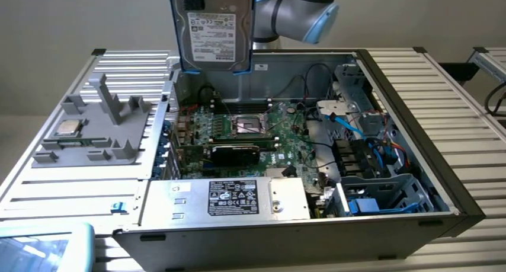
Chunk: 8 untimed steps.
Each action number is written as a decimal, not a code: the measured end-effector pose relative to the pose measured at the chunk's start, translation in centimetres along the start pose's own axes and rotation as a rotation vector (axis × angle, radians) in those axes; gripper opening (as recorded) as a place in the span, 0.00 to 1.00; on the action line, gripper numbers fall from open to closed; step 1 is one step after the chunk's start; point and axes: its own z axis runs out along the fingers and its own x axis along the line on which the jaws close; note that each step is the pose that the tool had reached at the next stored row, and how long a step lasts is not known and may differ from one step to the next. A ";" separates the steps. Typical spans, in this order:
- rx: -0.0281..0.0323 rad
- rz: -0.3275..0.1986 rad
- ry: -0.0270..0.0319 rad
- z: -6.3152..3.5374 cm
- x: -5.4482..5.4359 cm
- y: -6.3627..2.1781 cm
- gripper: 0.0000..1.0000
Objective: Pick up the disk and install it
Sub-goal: 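Pick up the disk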
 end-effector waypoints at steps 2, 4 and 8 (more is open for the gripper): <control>0.0000 0.000 0.0000 -0.01 0.4 -0.45 0.38; 0.0000 0.000 0.0000 -0.01 0.8 -0.92 0.38; 0.0000 0.000 0.0000 -0.03 1.7 -1.90 0.38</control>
